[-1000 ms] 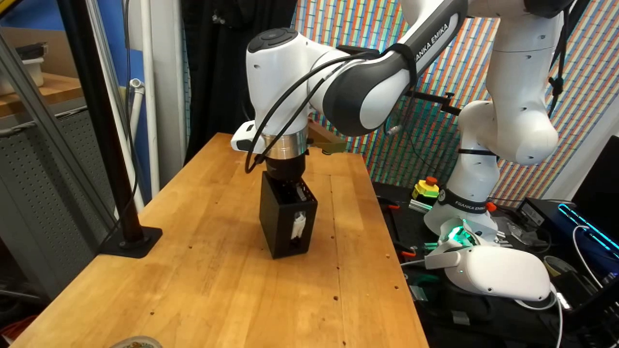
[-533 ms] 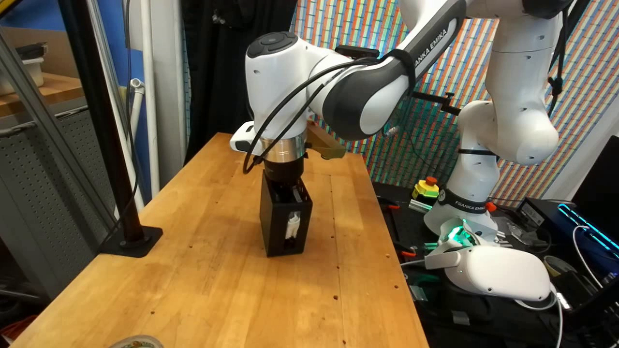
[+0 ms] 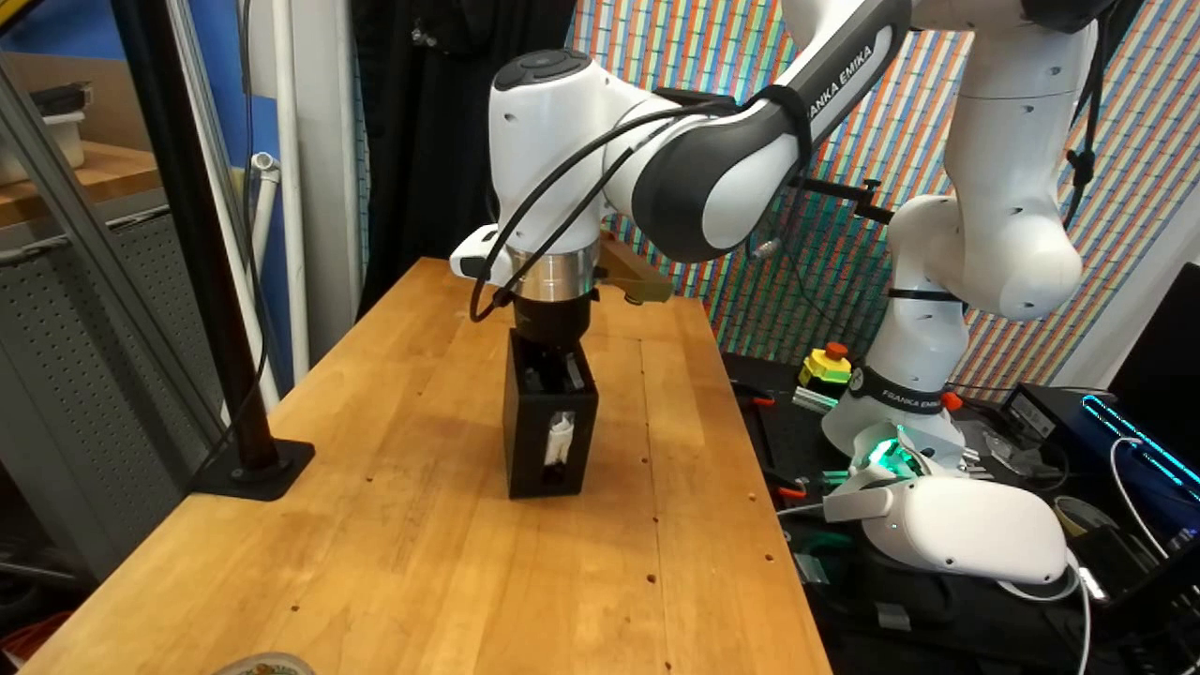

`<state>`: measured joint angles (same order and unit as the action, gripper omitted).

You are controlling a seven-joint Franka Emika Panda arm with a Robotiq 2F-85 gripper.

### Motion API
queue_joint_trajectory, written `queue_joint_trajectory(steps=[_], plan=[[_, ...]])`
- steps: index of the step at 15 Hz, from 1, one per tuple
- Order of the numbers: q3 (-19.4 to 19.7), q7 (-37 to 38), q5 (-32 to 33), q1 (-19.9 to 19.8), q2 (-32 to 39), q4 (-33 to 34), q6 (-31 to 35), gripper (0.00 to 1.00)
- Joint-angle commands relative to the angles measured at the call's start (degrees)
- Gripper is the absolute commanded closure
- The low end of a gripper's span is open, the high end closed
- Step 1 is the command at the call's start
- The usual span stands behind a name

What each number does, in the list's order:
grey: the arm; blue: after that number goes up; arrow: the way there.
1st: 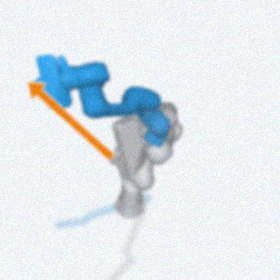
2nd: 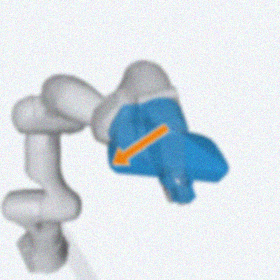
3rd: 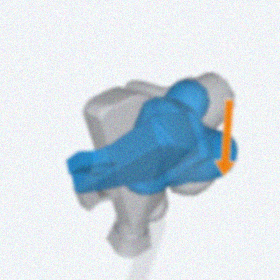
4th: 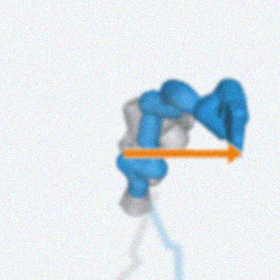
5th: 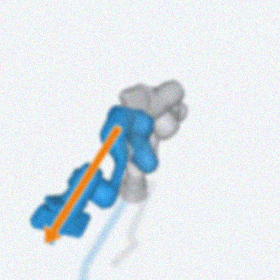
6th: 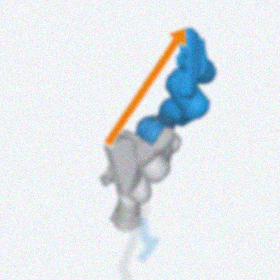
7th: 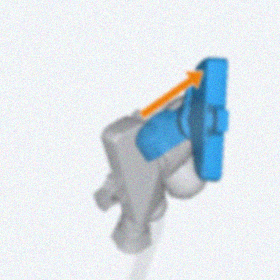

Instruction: Put the white towel in the black box

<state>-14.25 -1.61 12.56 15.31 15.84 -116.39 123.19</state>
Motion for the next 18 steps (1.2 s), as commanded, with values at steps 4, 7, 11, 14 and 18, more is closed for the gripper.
queue_joint_trajectory(steps=[4,7,11,14,18], plan=[[-0.6,-8.4,-10.4,-2.8,-14.2,-9.4,8.8,0.96],[0.0,-11.8,-14.9,-2.6,-19.9,-11.3,10.0,0.96],[1.1,-15.1,-19.5,-1.6,-26.1,-12.7,9.2,0.93],[1.0,-13.4,-19.0,-1.4,-24.7,-10.9,7.9,0.86],[1.3,-13.8,-20.3,-1.0,-27.4,-12.5,7.7,0.67]])
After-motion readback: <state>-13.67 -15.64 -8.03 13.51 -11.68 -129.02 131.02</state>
